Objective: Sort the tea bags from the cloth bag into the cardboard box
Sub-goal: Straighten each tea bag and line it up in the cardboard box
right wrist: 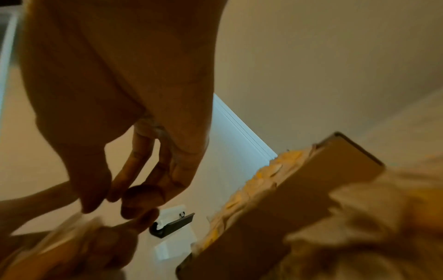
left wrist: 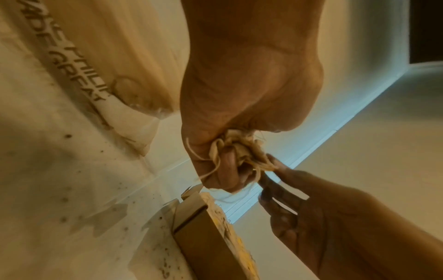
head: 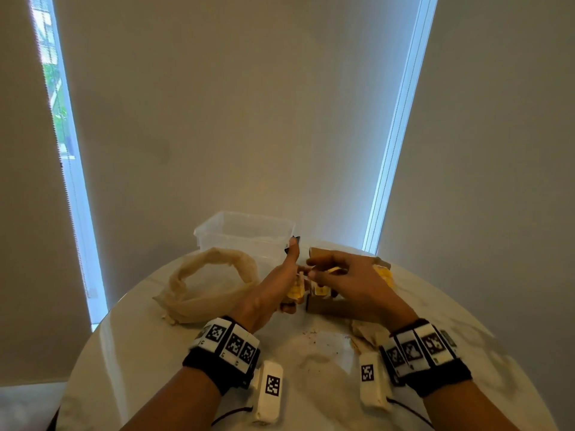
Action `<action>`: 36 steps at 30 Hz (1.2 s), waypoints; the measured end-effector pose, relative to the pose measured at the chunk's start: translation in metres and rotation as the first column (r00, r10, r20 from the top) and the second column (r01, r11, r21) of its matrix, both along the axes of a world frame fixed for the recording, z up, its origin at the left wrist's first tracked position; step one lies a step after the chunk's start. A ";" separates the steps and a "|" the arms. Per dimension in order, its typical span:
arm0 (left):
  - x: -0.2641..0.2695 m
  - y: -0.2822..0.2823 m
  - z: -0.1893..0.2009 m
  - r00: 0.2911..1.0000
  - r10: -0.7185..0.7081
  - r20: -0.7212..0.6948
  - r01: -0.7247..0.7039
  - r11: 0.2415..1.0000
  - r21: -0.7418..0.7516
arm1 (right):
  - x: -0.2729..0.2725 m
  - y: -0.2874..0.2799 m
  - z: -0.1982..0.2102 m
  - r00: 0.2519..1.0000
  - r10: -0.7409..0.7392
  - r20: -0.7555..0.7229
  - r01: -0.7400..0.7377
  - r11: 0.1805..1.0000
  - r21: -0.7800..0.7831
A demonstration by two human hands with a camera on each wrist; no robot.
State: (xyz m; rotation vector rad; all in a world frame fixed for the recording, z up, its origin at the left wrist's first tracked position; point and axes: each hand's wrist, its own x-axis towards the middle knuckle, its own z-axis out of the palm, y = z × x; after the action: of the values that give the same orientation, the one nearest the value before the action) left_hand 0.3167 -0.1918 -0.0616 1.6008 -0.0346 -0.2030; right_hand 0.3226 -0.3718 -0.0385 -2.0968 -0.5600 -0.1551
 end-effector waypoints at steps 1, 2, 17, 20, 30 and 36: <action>-0.003 -0.004 0.005 0.999 -0.031 0.016 0.031 0.999 0.015 | -0.004 0.003 -0.004 0.999 0.032 -0.011 -0.032 0.999 0.020; -0.006 -0.008 0.009 0.998 -0.051 0.031 0.050 0.998 0.040 | -0.006 0.004 -0.009 0.999 0.051 -0.016 -0.051 0.998 0.045; -0.002 -0.007 -0.010 0.996 -0.043 0.079 0.047 0.998 -0.040 | -0.013 0.001 -0.027 0.987 0.005 -0.161 0.060 0.918 0.391; -0.001 -0.006 -0.012 0.997 -0.016 0.080 0.020 0.999 -0.047 | -0.013 -0.005 -0.029 0.983 -0.014 -0.181 0.092 0.897 0.432; -0.002 -0.002 -0.015 0.984 0.016 0.179 -0.022 0.999 0.028 | -0.009 -0.010 -0.030 0.976 -0.067 -0.208 0.162 0.860 0.483; -0.002 0.000 -0.014 0.972 0.038 0.232 -0.055 0.996 0.069 | -0.006 -0.009 -0.034 0.969 -0.078 -0.236 0.194 0.829 0.525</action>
State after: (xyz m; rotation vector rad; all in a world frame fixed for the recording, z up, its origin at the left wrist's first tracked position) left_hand 0.3147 -0.1915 -0.0759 1.6915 -0.1711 0.0194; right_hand 0.3169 -0.3807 -0.0729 -1.5629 -0.2004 -0.1564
